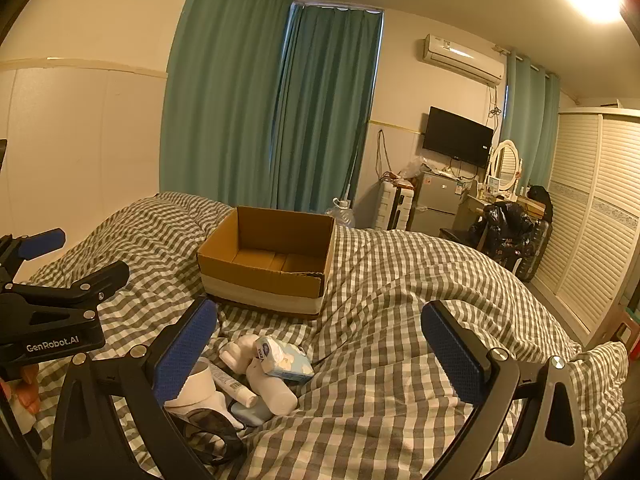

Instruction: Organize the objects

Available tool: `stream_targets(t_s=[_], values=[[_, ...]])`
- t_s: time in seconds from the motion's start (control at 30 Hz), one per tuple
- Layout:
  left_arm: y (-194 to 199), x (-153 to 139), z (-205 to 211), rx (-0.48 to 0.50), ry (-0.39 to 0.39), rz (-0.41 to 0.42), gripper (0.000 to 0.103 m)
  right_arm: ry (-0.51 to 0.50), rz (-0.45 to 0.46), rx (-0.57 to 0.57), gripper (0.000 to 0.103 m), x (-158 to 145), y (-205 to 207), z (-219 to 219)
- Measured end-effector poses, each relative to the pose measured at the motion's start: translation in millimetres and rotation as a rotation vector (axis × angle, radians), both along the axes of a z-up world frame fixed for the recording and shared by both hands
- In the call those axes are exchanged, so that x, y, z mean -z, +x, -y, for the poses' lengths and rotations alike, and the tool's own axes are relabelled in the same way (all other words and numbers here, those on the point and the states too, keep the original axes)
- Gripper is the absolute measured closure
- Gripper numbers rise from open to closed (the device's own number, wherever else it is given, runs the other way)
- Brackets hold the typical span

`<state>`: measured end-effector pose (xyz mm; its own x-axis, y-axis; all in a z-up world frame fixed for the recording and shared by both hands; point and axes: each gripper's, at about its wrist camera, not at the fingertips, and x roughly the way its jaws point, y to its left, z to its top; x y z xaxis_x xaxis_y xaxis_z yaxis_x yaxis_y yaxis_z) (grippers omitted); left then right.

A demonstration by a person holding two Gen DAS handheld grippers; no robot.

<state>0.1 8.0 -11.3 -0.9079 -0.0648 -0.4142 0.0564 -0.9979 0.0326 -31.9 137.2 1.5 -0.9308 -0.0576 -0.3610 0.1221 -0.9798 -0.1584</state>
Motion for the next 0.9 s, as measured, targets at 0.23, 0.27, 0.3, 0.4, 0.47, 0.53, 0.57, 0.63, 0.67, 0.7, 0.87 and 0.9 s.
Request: stream_targets(t_s=[0.23,0.27,0.3,0.4,0.47,0.53,0.57,0.63,0.67,0.7,0.87,0.9], values=[[-2.1,2.9,0.8,0.011,0.017,0.022,0.000,0.004,-0.001,0.003,0.001,0.6,0.2,-0.1],[-1.8,2.9,0.7,0.012,0.017,0.022,0.000,0.004,-0.001,0.003,0.001,0.6,0.1,0.0],[-1.8,2.7,0.5,0.013,0.017,0.023,0.000,0.004,0.000,0.002,0.001,0.6,0.1,-0.1],[-2.0,2.2,0.2,0.018,0.017,0.024,0.000,0.004,0.000,0.004,0.001,0.9,0.6,-0.1],[-2.2,1.7,-0.2,0.018,0.016,0.027,0.000,0.005,0.002,0.004,0.001,0.5,0.8,0.1],[-2.2,0.8,-0.3,0.019,0.020,0.033,0.000,0.008,0.002,0.001,0.001,0.3,1.3,0.4],[-1.6,0.5,-0.6,0.021,0.025,0.036,0.000,0.012,0.003,0.000,0.001,0.1,1.6,0.8],[-1.1,0.0,-1.4,0.029,0.028,0.040,0.000,0.018,-0.002,-0.001,0.001,-1.2,3.6,1.4],[-0.8,-0.3,-2.2,0.031,0.025,0.042,0.000,0.018,-0.003,-0.001,0.001,-1.7,4.2,1.8],[-0.5,-0.6,-3.8,0.033,0.018,0.044,0.000,0.018,-0.003,-0.003,0.001,-2.5,5.0,2.1],[-0.8,1.8,-6.6,0.036,0.001,0.065,0.000,0.025,0.006,-0.014,0.001,-3.1,7.1,5.3],[-1.8,3.1,-6.3,0.036,0.004,0.078,0.000,0.029,0.010,-0.017,0.001,-2.8,7.3,6.4]])
